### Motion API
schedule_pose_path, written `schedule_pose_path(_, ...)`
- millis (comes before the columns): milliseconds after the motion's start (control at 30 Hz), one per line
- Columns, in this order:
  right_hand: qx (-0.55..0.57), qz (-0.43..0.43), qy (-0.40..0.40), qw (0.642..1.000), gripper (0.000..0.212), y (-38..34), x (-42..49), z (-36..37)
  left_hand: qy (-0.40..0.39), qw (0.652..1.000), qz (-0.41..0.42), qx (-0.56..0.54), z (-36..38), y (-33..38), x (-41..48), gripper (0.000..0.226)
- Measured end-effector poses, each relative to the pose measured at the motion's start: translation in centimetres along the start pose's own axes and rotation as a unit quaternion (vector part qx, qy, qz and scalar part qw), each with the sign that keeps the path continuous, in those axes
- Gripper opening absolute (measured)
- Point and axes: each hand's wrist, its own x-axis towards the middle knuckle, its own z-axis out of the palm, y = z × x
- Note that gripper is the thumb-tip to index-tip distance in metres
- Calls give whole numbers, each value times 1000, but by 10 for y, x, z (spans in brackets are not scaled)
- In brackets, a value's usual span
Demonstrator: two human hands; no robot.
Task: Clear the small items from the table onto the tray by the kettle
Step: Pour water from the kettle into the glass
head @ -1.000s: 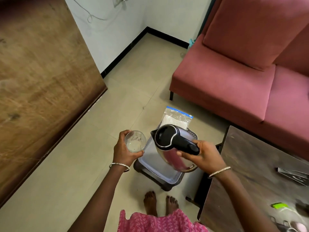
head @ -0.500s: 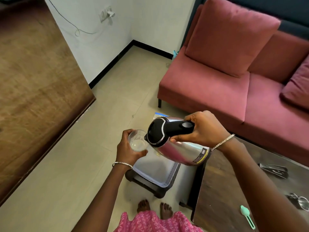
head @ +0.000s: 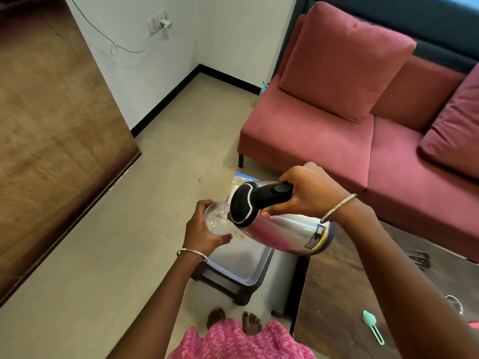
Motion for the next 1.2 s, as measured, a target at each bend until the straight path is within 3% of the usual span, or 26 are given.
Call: schedule_pose_path(1200, 27, -7, 21, 999, 68, 22, -13, -5, 17, 1000, 22, 7, 8, 7, 0, 87)
